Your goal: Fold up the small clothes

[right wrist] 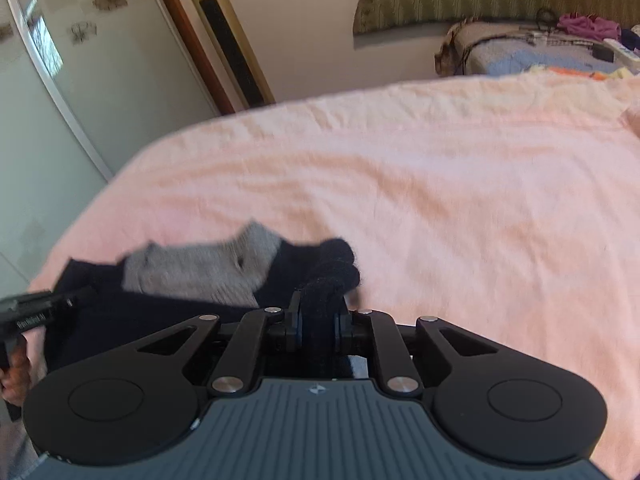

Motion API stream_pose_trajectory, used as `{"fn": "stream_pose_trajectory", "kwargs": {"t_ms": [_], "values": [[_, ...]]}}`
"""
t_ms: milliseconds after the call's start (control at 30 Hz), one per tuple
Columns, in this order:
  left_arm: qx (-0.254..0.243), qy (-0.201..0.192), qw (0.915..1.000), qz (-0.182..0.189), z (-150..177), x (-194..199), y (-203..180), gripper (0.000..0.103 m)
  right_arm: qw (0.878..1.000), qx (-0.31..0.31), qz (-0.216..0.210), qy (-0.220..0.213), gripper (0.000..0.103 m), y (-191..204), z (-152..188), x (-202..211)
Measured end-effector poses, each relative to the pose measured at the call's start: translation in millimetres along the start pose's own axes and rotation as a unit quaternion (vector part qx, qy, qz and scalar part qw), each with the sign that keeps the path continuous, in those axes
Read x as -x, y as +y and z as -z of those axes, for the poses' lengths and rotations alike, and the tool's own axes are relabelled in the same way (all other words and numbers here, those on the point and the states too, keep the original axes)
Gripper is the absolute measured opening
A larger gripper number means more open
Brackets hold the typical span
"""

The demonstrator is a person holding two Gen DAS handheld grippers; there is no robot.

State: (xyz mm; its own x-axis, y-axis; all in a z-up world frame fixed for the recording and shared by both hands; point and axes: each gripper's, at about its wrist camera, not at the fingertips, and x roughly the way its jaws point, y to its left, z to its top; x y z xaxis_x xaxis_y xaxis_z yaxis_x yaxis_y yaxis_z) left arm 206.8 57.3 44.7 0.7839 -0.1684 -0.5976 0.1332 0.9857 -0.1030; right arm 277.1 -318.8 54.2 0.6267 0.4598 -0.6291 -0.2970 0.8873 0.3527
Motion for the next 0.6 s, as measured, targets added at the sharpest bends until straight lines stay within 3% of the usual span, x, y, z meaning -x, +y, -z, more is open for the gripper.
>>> {"fn": "stream_pose_trajectory", "kwargs": {"t_ms": [200,300,367,433,467,500,600], "values": [[-0.017,-0.04,0.9987,-0.025,-46.5,-14.9,-3.3,0.008,0.999,-0.007,0.023,-0.034,0.017,-6.7,-37.5,1.5],[-0.023,0.012,0.9986,-0.047,-36.5,-55.1,1.4,0.009,0.998,-0.034,0.035,-0.039,0.017,-16.2,-40.5,-17.3],[-0.006,0.015,0.9959,-0.089,-21.2,-61.0,8.9,0.009,0.996,-0.051,0.067,-0.032,0.021,-19.6,-29.9,-37.0],[0.026,0.015,0.9967,-0.076,-10.4,-48.9,25.3,0.009,0.993,-0.057,0.096,-0.029,0.046,-20.6,-18.0,-41.1],[0.036,0.013,0.9972,-0.064,-6.6,-36.2,32.9,0.009,0.993,-0.059,0.099,-0.039,0.064,-22.4,-9.5,-34.5],[0.042,0.004,0.9973,-0.06,-2.8,-19.7,38.2,0.009,0.992,-0.062,0.095,-0.057,0.069,-24.0,-2.4,-23.0],[0.053,-0.035,0.9978,-0.02,16.7,43.8,41.5,0.011,0.992,-0.086,0.048,-0.083,0.071,-33.3,24.8,25.0]]}}
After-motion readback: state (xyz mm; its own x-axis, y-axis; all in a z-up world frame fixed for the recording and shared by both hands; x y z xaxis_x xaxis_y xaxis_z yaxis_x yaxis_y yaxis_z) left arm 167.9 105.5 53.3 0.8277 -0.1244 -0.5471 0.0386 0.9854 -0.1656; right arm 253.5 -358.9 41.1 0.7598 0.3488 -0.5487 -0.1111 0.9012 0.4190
